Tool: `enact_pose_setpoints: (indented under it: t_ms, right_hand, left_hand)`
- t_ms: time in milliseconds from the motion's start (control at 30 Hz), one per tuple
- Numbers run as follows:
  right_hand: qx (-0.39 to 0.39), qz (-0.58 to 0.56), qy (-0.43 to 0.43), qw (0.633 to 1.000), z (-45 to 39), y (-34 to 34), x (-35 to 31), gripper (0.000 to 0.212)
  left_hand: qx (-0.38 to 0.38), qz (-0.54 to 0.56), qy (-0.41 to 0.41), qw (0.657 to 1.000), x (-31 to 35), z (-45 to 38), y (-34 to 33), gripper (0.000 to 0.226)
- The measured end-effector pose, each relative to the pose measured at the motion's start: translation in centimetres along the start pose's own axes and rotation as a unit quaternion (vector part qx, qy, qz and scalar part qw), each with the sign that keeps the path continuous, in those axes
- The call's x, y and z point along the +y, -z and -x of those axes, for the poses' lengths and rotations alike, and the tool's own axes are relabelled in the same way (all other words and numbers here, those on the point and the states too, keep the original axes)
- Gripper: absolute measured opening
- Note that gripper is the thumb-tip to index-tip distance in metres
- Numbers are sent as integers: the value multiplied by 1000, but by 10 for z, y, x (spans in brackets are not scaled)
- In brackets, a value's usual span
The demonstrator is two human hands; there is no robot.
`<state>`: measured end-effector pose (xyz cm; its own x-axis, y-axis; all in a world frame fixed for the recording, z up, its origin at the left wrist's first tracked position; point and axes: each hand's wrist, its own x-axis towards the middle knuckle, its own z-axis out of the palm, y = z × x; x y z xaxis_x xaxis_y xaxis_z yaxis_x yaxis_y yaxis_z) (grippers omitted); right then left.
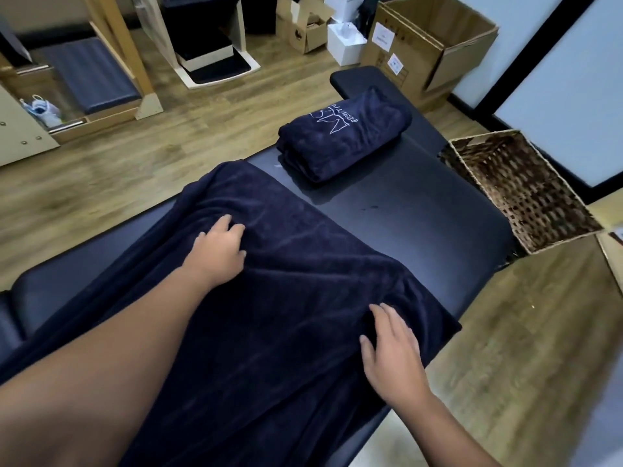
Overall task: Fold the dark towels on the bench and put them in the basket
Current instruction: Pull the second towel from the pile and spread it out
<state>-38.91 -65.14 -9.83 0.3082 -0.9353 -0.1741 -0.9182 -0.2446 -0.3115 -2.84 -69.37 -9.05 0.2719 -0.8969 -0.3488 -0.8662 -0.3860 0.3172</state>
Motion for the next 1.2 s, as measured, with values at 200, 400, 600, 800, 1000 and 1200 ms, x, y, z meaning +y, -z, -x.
enact_pose_setpoints:
  t_ms: [200,400,600,800,1000,1200]
  right_hand:
    - [-18,78,42,996,48,0,18,28]
    - [-57,45,167,983,65,-6,29,49]
    - [-43,15,276,960,62,-7,28,33]
    - [-97,109,422,895,79,-23,28,35]
    - [-73,176,451,872,82,-23,22,38]
    - [-97,210,409,883,86,-18,23,29]
  left_hand:
    - [23,32,-105,994,38,74,-16,19]
    - [-151,-2,-81,985,54,184,-45,36]
    - [-287,-112,-56,950,70,285,-71,56]
    - [-157,-224,70,959,76,352,-123,43]
    - [-1,-126,238,963,80,380,-121,37]
    - [-21,-176,266,947,77,407,-134,63]
